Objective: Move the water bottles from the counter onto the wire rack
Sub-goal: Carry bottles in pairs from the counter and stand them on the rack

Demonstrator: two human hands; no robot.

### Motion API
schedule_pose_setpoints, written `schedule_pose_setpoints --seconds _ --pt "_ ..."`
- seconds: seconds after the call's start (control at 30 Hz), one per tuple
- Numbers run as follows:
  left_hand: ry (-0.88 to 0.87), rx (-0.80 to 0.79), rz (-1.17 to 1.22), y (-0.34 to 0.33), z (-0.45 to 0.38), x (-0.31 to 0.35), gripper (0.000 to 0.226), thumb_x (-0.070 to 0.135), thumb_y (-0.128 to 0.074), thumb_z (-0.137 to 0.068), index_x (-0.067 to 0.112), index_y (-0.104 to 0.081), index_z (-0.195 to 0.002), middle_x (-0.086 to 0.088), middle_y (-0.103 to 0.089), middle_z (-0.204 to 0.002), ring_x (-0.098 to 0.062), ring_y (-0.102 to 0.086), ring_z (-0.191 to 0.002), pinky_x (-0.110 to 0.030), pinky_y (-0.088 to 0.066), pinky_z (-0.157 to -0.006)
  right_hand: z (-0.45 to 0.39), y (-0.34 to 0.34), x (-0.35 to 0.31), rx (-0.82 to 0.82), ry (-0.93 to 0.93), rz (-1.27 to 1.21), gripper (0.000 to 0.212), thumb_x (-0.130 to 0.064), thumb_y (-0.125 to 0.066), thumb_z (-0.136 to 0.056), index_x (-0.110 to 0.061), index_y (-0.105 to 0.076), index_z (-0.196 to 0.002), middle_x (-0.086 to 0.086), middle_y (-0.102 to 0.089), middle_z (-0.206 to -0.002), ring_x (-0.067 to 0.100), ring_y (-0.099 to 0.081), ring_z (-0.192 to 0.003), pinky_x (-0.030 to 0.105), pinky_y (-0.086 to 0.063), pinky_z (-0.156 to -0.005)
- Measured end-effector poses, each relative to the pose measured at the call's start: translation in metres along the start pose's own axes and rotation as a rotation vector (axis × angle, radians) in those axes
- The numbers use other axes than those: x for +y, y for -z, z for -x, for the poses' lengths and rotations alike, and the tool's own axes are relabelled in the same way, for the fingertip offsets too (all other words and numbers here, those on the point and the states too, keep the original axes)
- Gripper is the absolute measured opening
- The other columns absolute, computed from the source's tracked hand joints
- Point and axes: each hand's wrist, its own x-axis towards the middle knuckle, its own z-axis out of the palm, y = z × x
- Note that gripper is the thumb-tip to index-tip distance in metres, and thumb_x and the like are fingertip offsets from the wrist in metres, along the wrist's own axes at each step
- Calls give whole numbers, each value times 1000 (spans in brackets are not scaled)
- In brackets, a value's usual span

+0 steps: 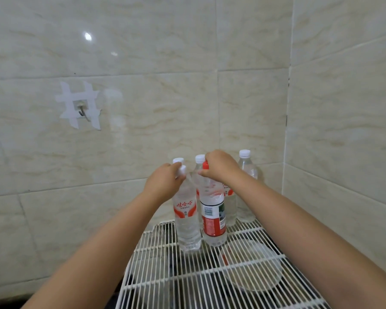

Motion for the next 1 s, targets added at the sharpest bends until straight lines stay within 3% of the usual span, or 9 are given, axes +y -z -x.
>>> schedule_pose_setpoints --seconds 0.1,0.2,0.4,0.5,0.57,0.67,0.73,0.87,1.0 --pt "4 -32 -5 2 0 -3 45 28 -43 -97 12 -38 -139 -18 -54 -124 -32 -52 -113 -35 -42 -91 -2 2 -3 29 -74 82 35 -40 -57 -85 -9 -51 -68 9 -56 -80 29 -59 -86 29 -35 -59" --pt "-10 -54 -14 5 0 -4 46 26 -44 -96 12 -36 -140 -18 -53 -127 -32 -52 -114 -34 -42 -91 -1 4 -4 41 -107 153 36 -44 -50 -86 -11 -53 -71 0 -44 -65 26 -60 -83 23 -29 -48" --pt "-28 -84 -42 6 0 -1 46 25 -43 -97 13 -35 -140 -16 -54 -129 -30 -53 -114 -36 -44 -93 5 20 13 -341 85 -204 31 -13 -53 -86 -7 -53 -116 8 -52 -102 22 -51 -87 19 -42 -56" --pt "-25 -88 -46 8 0 3 46 24 -42 -97 11 -34 -140 -17 -53 -129 -31 -52 -116 -36 -43 -93 8 25 17 -238 102 -47 23 -29 -60 -85 -6 -58 -84 4 -53 -79 20 -50 -76 19 -33 -49" --pt "-23 -88 -41 8 2 5 46 23 -41 -98 10 -33 -141 -18 -51 -131 -31 -51 -117 -36 -42 -95 11 19 15 -89 32 101 44 -42 -56 -85 -12 -42 -57 0 -42 -60 21 -47 -68 24 -27 -45" --pt "-17 -90 -37 7 4 6 46 21 -40 -98 10 -32 -142 -19 -50 -133 -32 -50 -119 -36 -41 -96 13 3 13 23 -83 10 51 -47 -46 -88 -14 -36 -50 0 -38 -58 23 -48 -68 24 -25 -44" --pt "-12 -90 -45 8 4 6 46 21 -40 -98 10 -32 -142 -19 -50 -133 -32 -49 -119 -36 -41 -96 16 5 12 -10 -66 -50 46 -47 -45 -89 -11 -47 -60 2 -47 -68 23 -49 -72 26 -33 -50" --pt "-18 -80 -69 8 3 7 43 21 -43 -97 8 -38 -138 -20 -51 -128 -33 -50 -116 -35 -41 -94 22 23 13 -212 56 -113 40 -32 -57 -85 -7 -55 -116 4 -54 -95 21 -54 -86 33 -47 -72" --pt "-32 -26 -89 10 4 8 41 20 -48 -95 7 -46 -134 -16 -47 -132 -32 -49 -118 -34 -40 -97 29 36 19 -270 129 -105 44 -24 -65 -81 -11 -53 -122 -1 -49 -98 19 -55 -85 23 -48 -65"
